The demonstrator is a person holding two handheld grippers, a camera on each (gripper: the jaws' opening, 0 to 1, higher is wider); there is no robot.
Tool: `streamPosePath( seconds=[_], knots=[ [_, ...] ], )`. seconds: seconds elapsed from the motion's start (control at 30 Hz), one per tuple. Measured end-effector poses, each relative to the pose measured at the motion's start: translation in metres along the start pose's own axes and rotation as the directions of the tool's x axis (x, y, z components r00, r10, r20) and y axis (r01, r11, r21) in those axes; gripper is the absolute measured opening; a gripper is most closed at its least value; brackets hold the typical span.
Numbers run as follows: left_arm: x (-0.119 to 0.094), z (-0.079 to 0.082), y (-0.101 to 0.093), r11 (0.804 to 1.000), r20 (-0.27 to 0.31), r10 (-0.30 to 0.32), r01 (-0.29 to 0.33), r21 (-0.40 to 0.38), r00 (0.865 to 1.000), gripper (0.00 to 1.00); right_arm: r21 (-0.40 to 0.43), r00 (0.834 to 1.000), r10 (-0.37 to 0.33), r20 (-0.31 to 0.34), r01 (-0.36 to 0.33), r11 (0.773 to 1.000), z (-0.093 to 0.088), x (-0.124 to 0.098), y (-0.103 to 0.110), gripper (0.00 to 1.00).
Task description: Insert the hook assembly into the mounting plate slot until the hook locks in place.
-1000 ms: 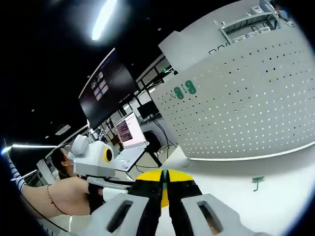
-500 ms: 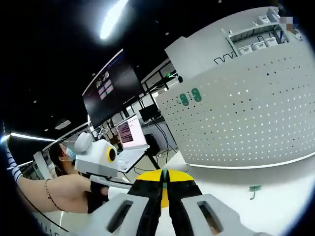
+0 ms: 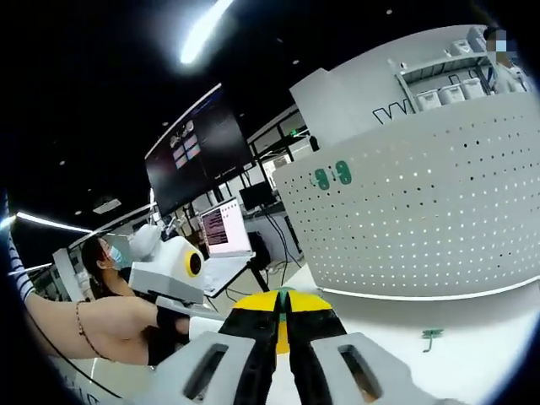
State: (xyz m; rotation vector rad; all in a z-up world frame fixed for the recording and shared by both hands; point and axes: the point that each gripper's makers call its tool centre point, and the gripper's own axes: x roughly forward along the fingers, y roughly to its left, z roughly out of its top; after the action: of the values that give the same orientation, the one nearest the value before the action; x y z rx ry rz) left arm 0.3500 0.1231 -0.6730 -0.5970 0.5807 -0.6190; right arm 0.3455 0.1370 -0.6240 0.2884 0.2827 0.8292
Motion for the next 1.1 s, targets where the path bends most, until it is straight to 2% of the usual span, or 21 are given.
streamPosePath(
  seconds=[0.1, 0.17, 0.37, 0.47, 0.57, 0.63, 0.67, 0.83, 0.87, 0.93, 1.0, 1.1],
  knots=[
    [0.001, 0.001, -0.001, 1.0, -0.011, 0.005, -0.005, 0.003, 1.0, 0.01, -0.005, 1.0, -0.006, 0.002, 0.006, 1.0, 0.001, -0.001, -0.001, 0.0],
    [0.001, 0.003, 0.0, 0.999, -0.013, 0.012, -0.012, 0.036, 1.0, 0.01, -0.004, 1.0, -0.008, 0.001, 0.008, 1.0, 0.001, -0.001, -0.001, 0.0],
    [0.005, 0.001, 0.005, 0.997, -0.031, 0.035, -0.033, 0.071, 0.999, 0.01, 0.013, 0.999, -0.023, -0.036, 0.023, 1.0, -0.002, 0.001, -0.009, 0.01],
    [0.005, 0.001, 0.011, 0.988, -0.046, 0.073, -0.066, 0.136, 0.996, 0.01, 0.052, 0.999, -0.02, -0.044, 0.022, 0.998, 0.0, -0.001, -0.014, 0.08],
    [0.004, 0.007, 0.013, 0.984, -0.026, 0.08, -0.075, 0.164, 0.996, 0.01, 0.099, 0.999, -0.018, -0.045, 0.023, 0.995, 0.003, -0.005, -0.019, 0.1],
    [0.003, 0.01, 0.019, 0.973, -0.025, 0.106, -0.098, 0.211, 0.994, 0.01, 0.117, 0.999, -0.021, -0.042, 0.026, 0.993, 0.005, -0.008, -0.02, 0.11],
    [0.002, 0.012, 0.023, 0.96, -0.023, 0.128, -0.118, 0.252, 0.991, 0.01, 0.127, 0.999, -0.022, -0.038, 0.027, 0.992, 0.006, -0.01, -0.02, 0.11],
    [0.001, 0.016, 0.024, 0.959, -0.007, 0.14, -0.134, 0.251, 0.99, 0.01, 0.142, 0.999, -0.012, -0.042, 0.018, 0.99, 0.008, -0.014, -0.019, 0.11],
    [-0.001, 0.017, 0.027, 0.951, 0.0, 0.156, -0.15, 0.27, 0.988, 0.01, 0.142, 0.999, -0.009, -0.042, 0.014, 0.99, 0.008, -0.014, -0.019, 0.12],
    [-0.006, 0.016, 0.035, 0.911, -0.006, 0.217, -0.2, 0.362, 0.976, 0.01, 0.142, 0.999, -0.001, -0.045, 0.007, 0.99, 0.007, -0.015, -0.017, 0.12],
    [-0.007, 0.018, 0.037, 0.888, 0.003, 0.237, -0.218, 0.406, 0.972, 0.01, 0.145, 0.999, 0.004, -0.049, 0.003, 0.989, 0.006, -0.016, -0.015, 0.12],
    [-0.008, 0.022, 0.037, 0.885, 0.016, 0.238, -0.223, 0.409, 0.971, 0.01, 0.155, 0.998, 0.004, -0.058, 0.005, 0.988, 0.004, -0.018, -0.016, 0.13]
  ],
)
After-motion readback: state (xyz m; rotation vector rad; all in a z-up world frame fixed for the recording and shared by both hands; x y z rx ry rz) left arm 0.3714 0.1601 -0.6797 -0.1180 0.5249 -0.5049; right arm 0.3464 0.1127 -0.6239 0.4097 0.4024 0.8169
